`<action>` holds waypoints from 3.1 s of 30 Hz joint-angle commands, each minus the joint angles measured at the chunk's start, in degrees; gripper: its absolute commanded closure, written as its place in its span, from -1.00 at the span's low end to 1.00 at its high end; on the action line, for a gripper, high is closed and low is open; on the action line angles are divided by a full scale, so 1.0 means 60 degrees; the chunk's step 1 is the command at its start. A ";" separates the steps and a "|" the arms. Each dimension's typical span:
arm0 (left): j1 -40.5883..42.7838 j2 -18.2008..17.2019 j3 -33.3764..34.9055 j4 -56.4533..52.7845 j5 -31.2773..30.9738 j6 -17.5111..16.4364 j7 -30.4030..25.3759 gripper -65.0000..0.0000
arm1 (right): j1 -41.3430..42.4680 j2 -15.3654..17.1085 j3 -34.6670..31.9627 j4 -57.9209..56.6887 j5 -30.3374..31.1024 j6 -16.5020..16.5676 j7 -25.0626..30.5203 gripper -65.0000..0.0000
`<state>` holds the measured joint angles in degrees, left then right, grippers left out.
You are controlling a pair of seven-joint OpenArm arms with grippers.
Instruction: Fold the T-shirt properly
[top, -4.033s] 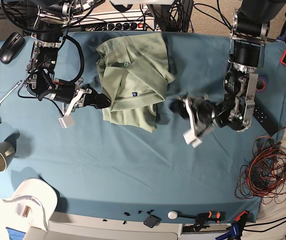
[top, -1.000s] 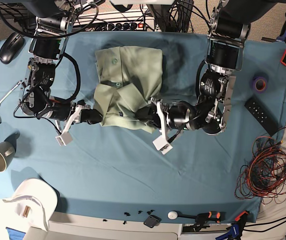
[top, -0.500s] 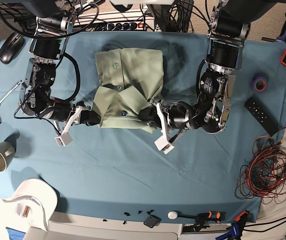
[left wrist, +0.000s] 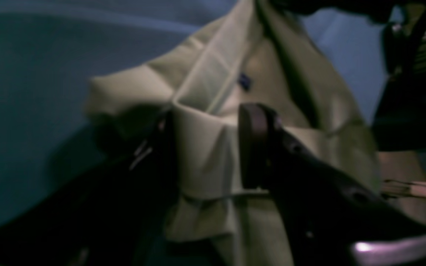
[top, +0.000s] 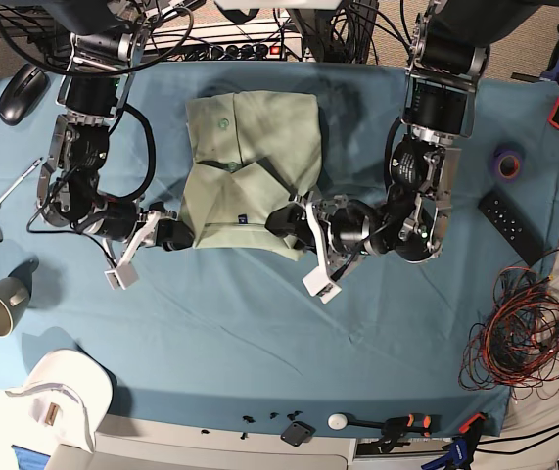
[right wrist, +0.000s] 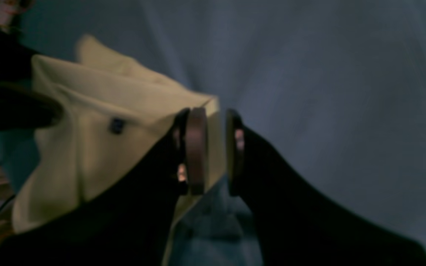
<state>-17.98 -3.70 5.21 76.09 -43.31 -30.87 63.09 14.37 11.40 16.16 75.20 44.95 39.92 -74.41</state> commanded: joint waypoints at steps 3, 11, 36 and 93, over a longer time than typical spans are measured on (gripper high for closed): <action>-0.0408 0.0000 -0.0025 0.0149 0.0091 -0.0036 -0.0277 0.20 | 0.0470 0.0138 0.0477 0.0146 -0.0109 0.0013 0.0667 0.69; -0.0659 0.0004 -0.0055 0.0171 0.0994 0.0280 -0.0874 0.24 | 0.0572 0.0135 0.2382 0.0146 0.1126 0.0013 0.0066 0.79; 0.1257 0.0007 -0.1679 0.0543 -0.4167 -0.1521 0.1122 1.00 | -0.2776 -0.1388 0.2149 0.0780 0.6675 0.0013 -0.0931 1.00; 0.1249 0.0004 0.0066 0.0543 0.1727 0.0933 -0.1880 1.00 | -0.6262 -0.2900 0.1337 0.4951 -0.1472 -0.1035 0.2149 1.00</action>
<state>-9.39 -3.53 5.67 78.54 -34.06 -25.80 51.94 -23.00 -6.66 23.53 104.64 41.32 35.97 -60.62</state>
